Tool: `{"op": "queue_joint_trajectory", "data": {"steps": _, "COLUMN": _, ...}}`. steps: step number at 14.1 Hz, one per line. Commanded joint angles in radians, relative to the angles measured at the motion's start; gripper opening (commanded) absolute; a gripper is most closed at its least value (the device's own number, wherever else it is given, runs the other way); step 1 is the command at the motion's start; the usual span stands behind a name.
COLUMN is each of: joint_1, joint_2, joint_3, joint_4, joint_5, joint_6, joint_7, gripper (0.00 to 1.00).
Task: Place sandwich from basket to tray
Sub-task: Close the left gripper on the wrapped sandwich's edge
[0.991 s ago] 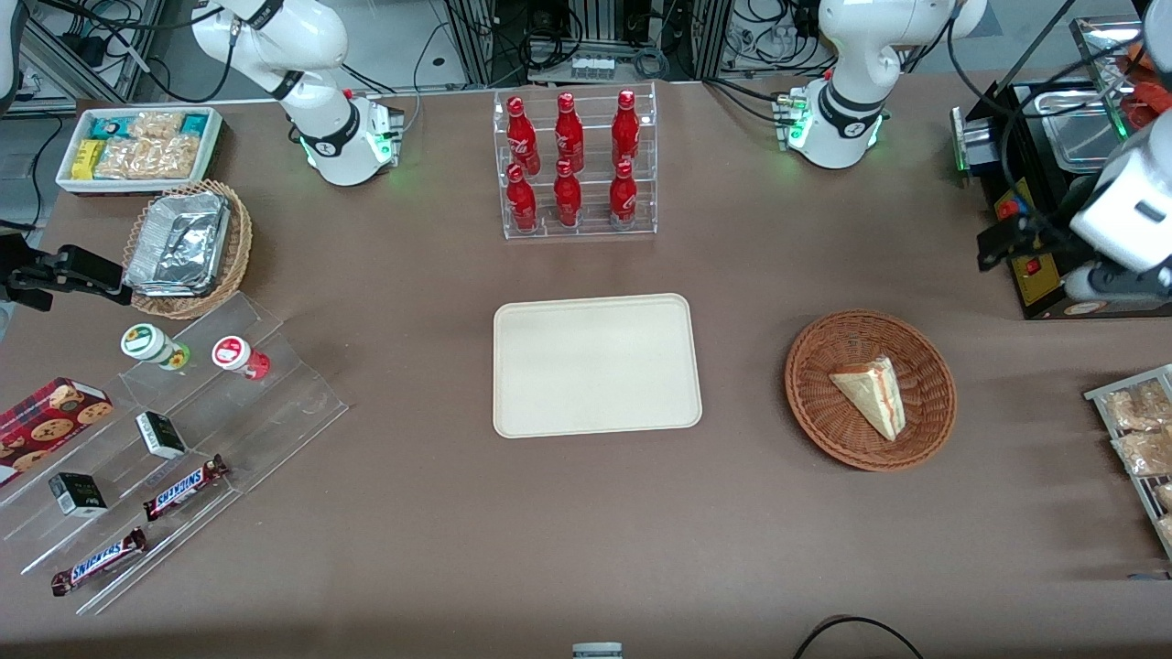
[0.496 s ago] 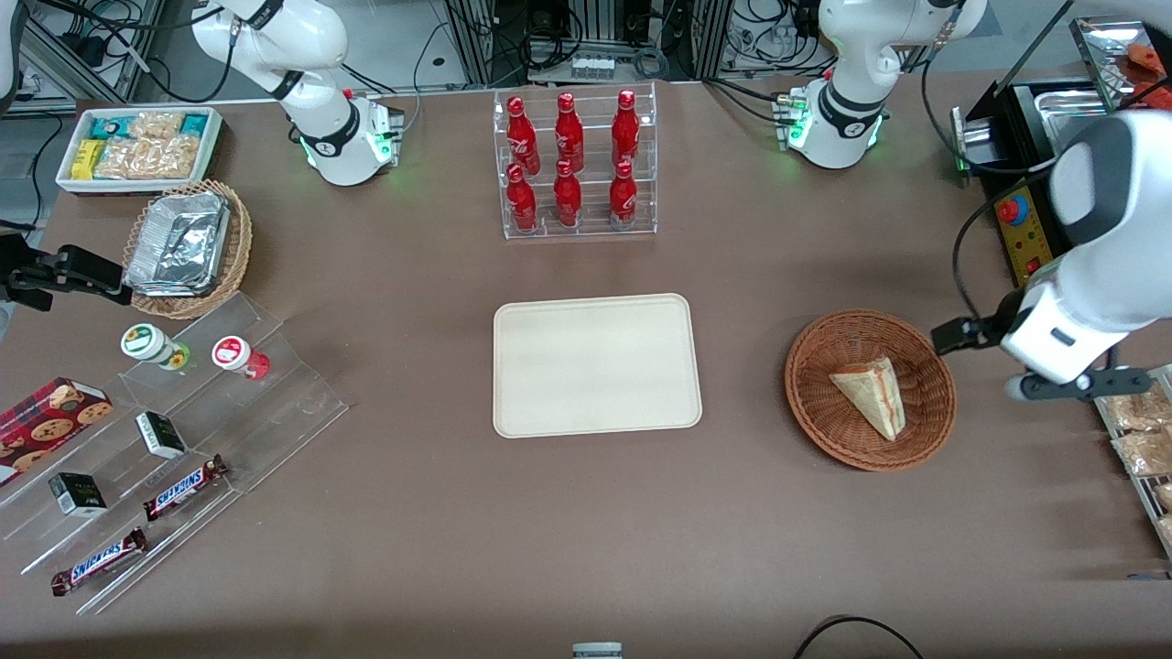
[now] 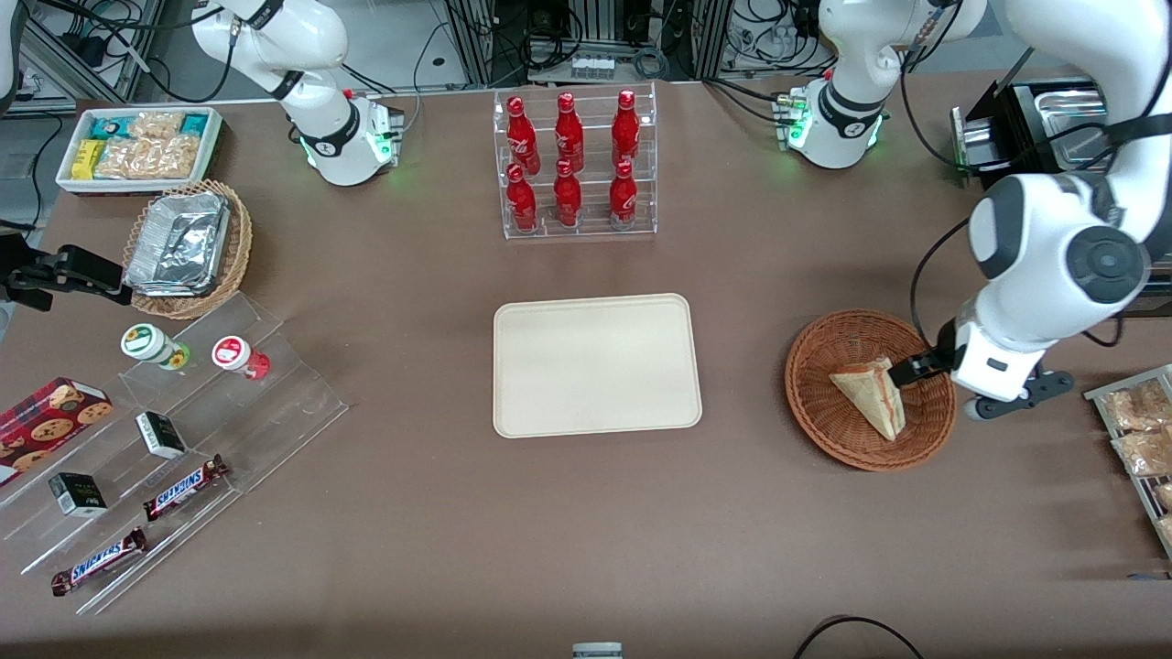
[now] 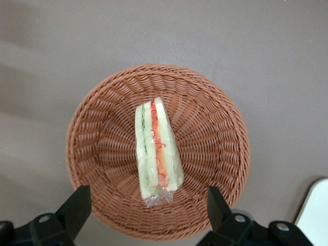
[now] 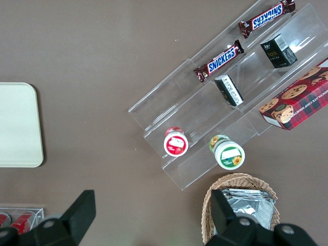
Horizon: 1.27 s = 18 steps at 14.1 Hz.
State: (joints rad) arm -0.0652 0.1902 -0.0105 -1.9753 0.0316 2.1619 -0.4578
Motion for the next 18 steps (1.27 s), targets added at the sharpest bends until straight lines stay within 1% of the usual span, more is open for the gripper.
{"op": "queue_joint_trajectory", "data": {"steps": 1, "joint_1": -0.021, "joint_2": -0.017, "joint_3": 0.001, "joint_4": -0.105, "joint_5": -0.001, "joint_6": 0.117, "joint_7": -0.123, "gripper": 1.00}}
{"op": "queue_joint_trajectory", "data": {"steps": 5, "joint_1": -0.021, "joint_2": 0.009, "joint_3": 0.001, "joint_4": -0.183, "joint_5": 0.001, "joint_6": 0.232, "joint_7": -0.137, "gripper": 1.00}}
{"op": "queue_joint_trajectory", "data": {"steps": 12, "joint_1": -0.021, "joint_2": 0.083, "joint_3": 0.003, "joint_4": -0.198, "joint_5": 0.004, "joint_6": 0.306, "joint_7": -0.136, "gripper": 1.00}}
{"op": "queue_joint_trajectory", "data": {"steps": 13, "joint_1": -0.021, "joint_2": 0.084, "joint_3": 0.004, "joint_4": -0.200, "joint_5": 0.004, "joint_6": 0.309, "joint_7": -0.136, "gripper": 0.99}}
{"op": "queue_joint_trajectory", "data": {"steps": 14, "joint_1": -0.021, "joint_2": 0.087, "joint_3": 0.004, "joint_4": -0.198, "joint_5": 0.005, "joint_6": 0.309, "joint_7": -0.136, "gripper": 0.87}}
{"op": "queue_joint_trajectory", "data": {"steps": 15, "joint_1": -0.019, "joint_2": 0.087, "joint_3": 0.004, "joint_4": -0.197, "joint_5": 0.004, "joint_6": 0.309, "joint_7": -0.136, "gripper": 0.66}}
{"op": "queue_joint_trajectory", "data": {"steps": 16, "joint_1": -0.019, "joint_2": 0.089, "joint_3": 0.006, "joint_4": -0.198, "joint_5": 0.005, "joint_6": 0.308, "joint_7": -0.134, "gripper": 0.35}}
{"op": "queue_joint_trajectory", "data": {"steps": 17, "joint_1": -0.019, "joint_2": 0.089, "joint_3": 0.006, "joint_4": -0.198, "joint_5": 0.005, "joint_6": 0.308, "joint_7": -0.133, "gripper": 0.13}}
{"op": "queue_joint_trajectory", "data": {"steps": 18, "joint_1": -0.019, "joint_2": 0.089, "joint_3": 0.006, "joint_4": -0.197, "joint_5": 0.005, "joint_6": 0.306, "joint_7": -0.133, "gripper": 0.00}}
